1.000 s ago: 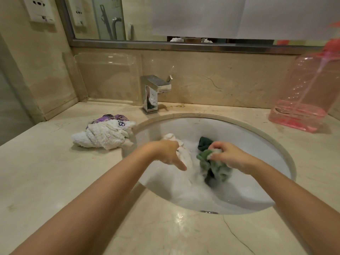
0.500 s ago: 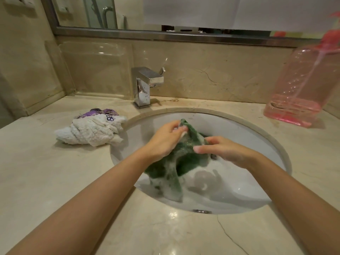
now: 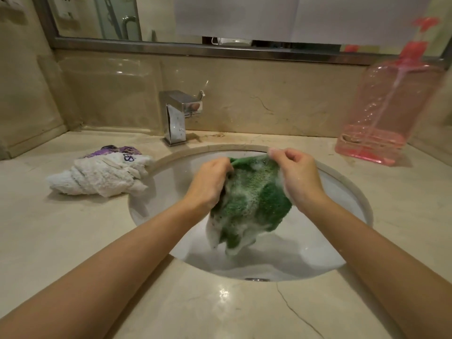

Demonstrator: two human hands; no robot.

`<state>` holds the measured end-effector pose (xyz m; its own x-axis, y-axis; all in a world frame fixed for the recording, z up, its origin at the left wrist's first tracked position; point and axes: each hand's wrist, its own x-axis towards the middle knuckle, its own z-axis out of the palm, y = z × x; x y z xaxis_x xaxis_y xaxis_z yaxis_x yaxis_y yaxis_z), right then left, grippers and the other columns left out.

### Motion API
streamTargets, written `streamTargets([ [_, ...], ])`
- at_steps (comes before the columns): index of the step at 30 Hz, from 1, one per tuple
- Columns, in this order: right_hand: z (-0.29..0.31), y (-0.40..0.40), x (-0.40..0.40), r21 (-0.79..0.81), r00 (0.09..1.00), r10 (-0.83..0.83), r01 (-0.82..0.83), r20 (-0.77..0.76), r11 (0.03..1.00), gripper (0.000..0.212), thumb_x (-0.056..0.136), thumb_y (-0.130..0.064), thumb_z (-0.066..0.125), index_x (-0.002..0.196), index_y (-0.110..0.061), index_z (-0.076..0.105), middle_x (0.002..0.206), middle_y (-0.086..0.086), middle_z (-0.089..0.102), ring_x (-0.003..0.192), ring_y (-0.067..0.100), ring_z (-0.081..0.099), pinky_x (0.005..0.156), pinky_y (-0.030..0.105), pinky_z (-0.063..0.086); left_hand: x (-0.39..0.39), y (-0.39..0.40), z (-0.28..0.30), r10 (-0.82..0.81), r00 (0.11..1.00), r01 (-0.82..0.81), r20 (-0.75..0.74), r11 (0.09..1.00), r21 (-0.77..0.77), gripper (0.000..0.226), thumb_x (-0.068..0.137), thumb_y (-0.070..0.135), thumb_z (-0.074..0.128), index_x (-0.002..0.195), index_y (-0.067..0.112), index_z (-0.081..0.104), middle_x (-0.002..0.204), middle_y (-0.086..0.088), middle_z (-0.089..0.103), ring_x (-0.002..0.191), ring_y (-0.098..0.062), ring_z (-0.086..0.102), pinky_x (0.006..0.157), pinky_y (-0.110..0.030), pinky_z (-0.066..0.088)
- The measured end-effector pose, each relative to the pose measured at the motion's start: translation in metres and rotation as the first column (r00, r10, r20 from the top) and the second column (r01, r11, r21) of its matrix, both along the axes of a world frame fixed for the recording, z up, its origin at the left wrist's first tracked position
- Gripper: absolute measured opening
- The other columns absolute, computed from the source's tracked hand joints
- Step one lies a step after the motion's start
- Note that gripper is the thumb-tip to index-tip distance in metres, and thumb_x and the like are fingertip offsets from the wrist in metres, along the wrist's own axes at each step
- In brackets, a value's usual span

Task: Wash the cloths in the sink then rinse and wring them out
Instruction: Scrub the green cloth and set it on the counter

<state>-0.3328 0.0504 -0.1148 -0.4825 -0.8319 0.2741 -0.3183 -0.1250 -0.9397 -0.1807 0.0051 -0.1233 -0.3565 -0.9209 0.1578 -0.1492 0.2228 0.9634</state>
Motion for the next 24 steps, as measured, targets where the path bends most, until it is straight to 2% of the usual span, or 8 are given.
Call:
streamTargets([
  [3,0.004,0.004,0.022,-0.066,0.999,-0.006,0.003,-0.047,0.998,0.049,0.094,-0.04,0.056,0.087,0.008,0.061,0.077,0.023,0.058,0.074,0.032,0.057,0.076,0.037,0.048,-0.007,0.01,0.004,0.048,0.984,-0.027,-0.17,0.992,0.125,0.043,0.093,0.053,0.043,0.087,0.019,0.069,0.098,-0.009,0.072,0.098,-0.03,0.065,0.094,-0.048,0.045],
  [6,0.008,0.009,0.043,-0.117,0.992,-0.002,-0.013,-0.127,0.993,0.043,0.098,-0.034,0.051,0.081,0.004,0.06,0.068,0.007,0.052,0.067,0.018,0.048,0.065,0.033,0.039,-0.008,0.01,0.001,0.139,0.976,-0.111,-0.17,0.98,0.165,0.044,0.096,0.052,0.045,0.106,0.019,0.071,0.097,-0.002,0.074,0.097,-0.021,0.068,0.096,-0.043,0.047],
  [10,-0.003,-0.006,0.047,-0.005,0.954,-0.036,0.036,-0.297,0.999,0.033,0.1,-0.031,0.045,0.071,-0.019,0.056,0.066,-0.004,0.055,0.066,0.014,0.05,0.062,0.034,0.04,-0.015,0.018,0.001,0.095,0.989,-0.082,-0.117,0.99,0.113,0.035,0.104,0.033,0.037,0.111,0.013,0.065,0.098,-0.005,0.067,0.087,-0.01,0.063,0.072,-0.017,0.051],
  [13,-0.01,-0.01,0.047,0.023,0.968,-0.044,0.051,-0.248,0.998,0.037,0.101,-0.026,0.042,0.071,-0.01,0.057,0.067,0.002,0.056,0.068,0.017,0.054,0.066,0.037,0.042,-0.022,0.022,0.004,0.097,0.988,-0.074,-0.12,0.98,0.184,0.03,0.104,0.026,0.04,0.111,0.008,0.062,0.11,-0.012,0.065,0.098,-0.022,0.062,0.085,-0.03,0.05],
  [16,-0.009,0.002,0.076,-0.172,0.95,-0.034,-0.021,-0.31,0.985,0.043,0.101,-0.024,0.044,0.059,-0.024,0.041,0.053,-0.008,0.041,0.051,0.006,0.04,0.052,0.025,0.031,-0.02,0.016,-0.001,0.125,0.981,-0.101,-0.152,0.983,0.154,0.034,0.105,0.022,0.035,0.083,0.011,0.059,0.079,-0.002,0.064,0.073,-0.012,0.058,0.07,-0.028,0.049],
  [19,-0.01,-0.007,0.076,-0.093,0.923,-0.038,0.003,-0.382,0.996,0.04,0.102,-0.027,0.041,0.062,-0.022,0.041,0.057,-0.004,0.044,0.055,0.012,0.04,0.054,0.035,0.032,-0.01,0.022,0.001,0.024,0.999,-0.017,-0.036,0.985,0.169,0.038,0.104,0.01,0.034,0.068,0.017,0.045,0.065,0.004,0.046,0.051,-0.002,0.049,0.046,-0.009,0.042],
  [21,-0.014,-0.009,0.062,-0.01,0.933,-0.05,0.05,-0.357,0.999,0.038,0.101,-0.024,0.038,0.067,-0.012,0.051,0.065,0.006,0.053,0.063,0.022,0.048,0.061,0.043,0.038,-0.011,0.03,0.003,-0.067,0.995,0.079,-0.074,0.982,0.172,0.038,0.102,0.001,0.035,0.066,0.011,0.046,0.063,-0.001,0.045,0.048,-0.004,0.049,0.046,-0.008,0.04],
  [24,-0.017,0.004,0.067,-0.077,0.914,-0.026,-0.005,-0.404,0.997,0.043,0.101,-0.025,0.043,0.058,-0.025,0.04,0.055,-0.004,0.044,0.055,0.012,0.042,0.057,0.036,0.034,-0.012,0.032,0.007,-0.056,0.993,0.076,-0.105,0.977,0.2,0.04,0.103,0.005,0.032,0.065,0.009,0.043,0.062,-0.004,0.044,0.051,-0.006,0.052,0.047,-0.008,0.04],
])
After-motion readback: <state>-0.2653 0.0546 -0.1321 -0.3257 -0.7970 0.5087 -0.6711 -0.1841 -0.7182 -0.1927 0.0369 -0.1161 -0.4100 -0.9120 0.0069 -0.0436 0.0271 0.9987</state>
